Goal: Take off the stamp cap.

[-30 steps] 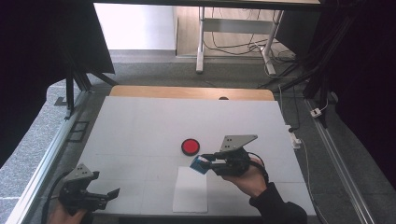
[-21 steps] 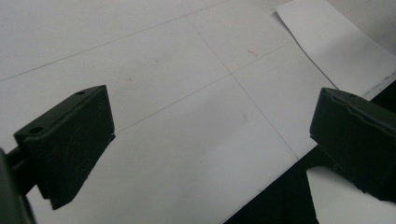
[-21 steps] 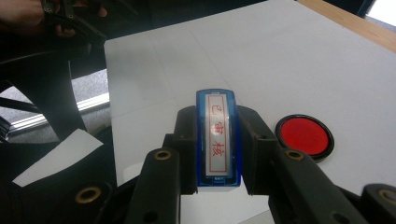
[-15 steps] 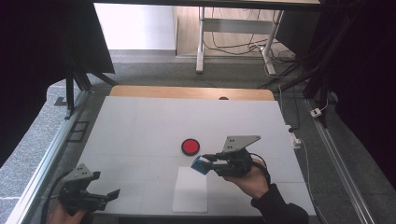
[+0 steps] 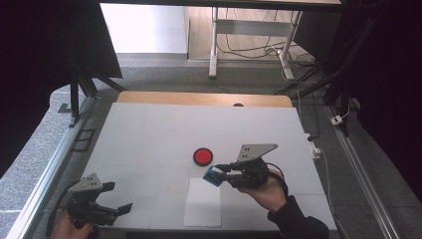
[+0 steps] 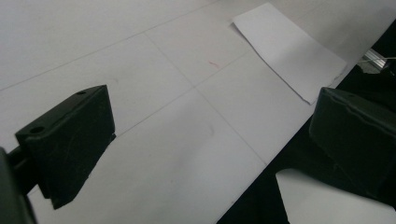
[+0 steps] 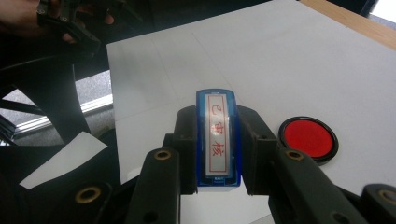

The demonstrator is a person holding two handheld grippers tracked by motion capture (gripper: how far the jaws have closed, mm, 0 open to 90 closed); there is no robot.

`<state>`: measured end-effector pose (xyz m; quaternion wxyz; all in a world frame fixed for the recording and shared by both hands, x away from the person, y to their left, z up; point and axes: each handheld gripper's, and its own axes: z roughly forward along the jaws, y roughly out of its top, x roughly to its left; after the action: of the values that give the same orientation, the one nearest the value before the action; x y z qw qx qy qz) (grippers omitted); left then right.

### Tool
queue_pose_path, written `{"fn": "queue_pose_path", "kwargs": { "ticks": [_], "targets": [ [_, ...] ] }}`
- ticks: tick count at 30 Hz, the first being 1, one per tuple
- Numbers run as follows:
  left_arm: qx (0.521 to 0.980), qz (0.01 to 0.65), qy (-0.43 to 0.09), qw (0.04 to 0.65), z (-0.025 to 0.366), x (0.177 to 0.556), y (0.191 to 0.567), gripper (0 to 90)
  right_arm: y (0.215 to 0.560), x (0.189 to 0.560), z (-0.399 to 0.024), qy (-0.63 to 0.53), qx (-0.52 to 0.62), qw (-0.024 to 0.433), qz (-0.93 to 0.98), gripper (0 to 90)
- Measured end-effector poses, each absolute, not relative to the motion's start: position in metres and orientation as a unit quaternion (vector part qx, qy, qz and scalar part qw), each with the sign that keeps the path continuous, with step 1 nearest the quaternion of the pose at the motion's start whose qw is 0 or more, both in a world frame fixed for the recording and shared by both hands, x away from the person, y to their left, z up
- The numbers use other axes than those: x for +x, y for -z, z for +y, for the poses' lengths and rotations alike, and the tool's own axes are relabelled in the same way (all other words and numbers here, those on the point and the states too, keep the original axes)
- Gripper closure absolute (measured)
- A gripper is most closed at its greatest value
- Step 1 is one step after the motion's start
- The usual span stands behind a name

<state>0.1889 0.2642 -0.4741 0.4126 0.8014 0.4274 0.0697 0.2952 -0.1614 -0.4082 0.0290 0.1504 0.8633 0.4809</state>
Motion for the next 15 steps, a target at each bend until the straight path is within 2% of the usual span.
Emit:
{"fn": "queue_pose_path", "kwargs": {
  "ticks": [7,15],
  "targets": [
    [0.789,0.404,-0.073,0.457,0.262,0.194,0.471,0.0,0.407,0.294,-0.161,-0.476,0.138,0.036,0.868,71.5],
    [0.807,0.374,-0.071,0.451,0.240,0.207,0.469,0.0,0.405,0.293,-0.161,-0.480,0.130,0.033,0.867,71.4]
  ]
}}
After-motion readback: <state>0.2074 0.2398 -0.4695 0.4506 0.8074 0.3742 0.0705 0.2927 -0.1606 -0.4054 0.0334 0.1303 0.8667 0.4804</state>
